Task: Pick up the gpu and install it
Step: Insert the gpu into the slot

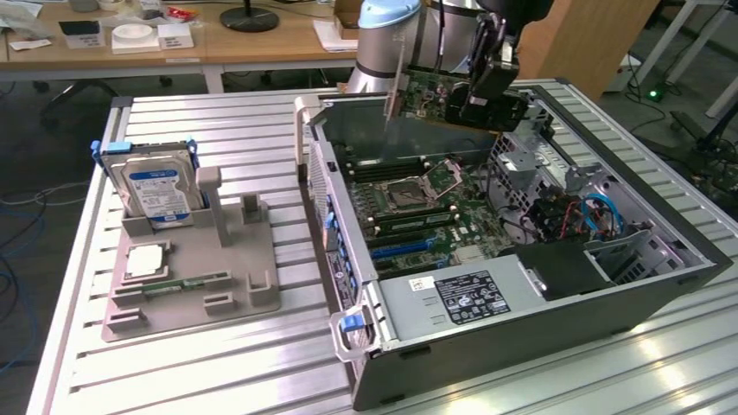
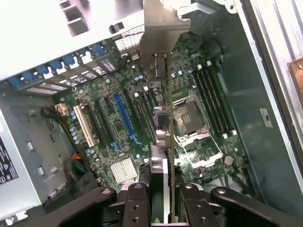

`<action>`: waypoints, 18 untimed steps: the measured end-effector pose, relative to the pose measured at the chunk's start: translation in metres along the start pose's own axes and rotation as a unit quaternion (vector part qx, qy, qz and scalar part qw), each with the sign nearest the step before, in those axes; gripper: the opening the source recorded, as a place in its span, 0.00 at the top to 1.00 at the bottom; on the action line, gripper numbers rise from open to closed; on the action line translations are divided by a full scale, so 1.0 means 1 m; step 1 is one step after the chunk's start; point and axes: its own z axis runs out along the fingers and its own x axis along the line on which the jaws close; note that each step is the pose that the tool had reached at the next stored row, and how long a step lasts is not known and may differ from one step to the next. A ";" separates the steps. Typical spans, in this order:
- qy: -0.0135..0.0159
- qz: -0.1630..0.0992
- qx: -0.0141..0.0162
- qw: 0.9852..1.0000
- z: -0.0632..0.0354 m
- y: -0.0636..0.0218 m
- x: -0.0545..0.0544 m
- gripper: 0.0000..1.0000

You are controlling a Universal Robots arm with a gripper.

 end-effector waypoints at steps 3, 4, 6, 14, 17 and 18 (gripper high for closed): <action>0.000 -0.021 0.000 1.000 0.0002 0.0000 0.000 0.72; 0.000 -0.027 0.000 1.000 0.0003 0.0000 0.000 0.72; -0.002 -0.039 0.000 0.999 0.0007 0.0001 0.000 0.72; -0.008 -0.066 0.000 0.998 0.0012 -0.0001 0.000 0.72; -0.009 -0.075 0.004 0.997 0.0016 -0.0001 0.000 0.72; -0.010 -0.079 0.006 0.997 0.0018 -0.0002 0.000 0.72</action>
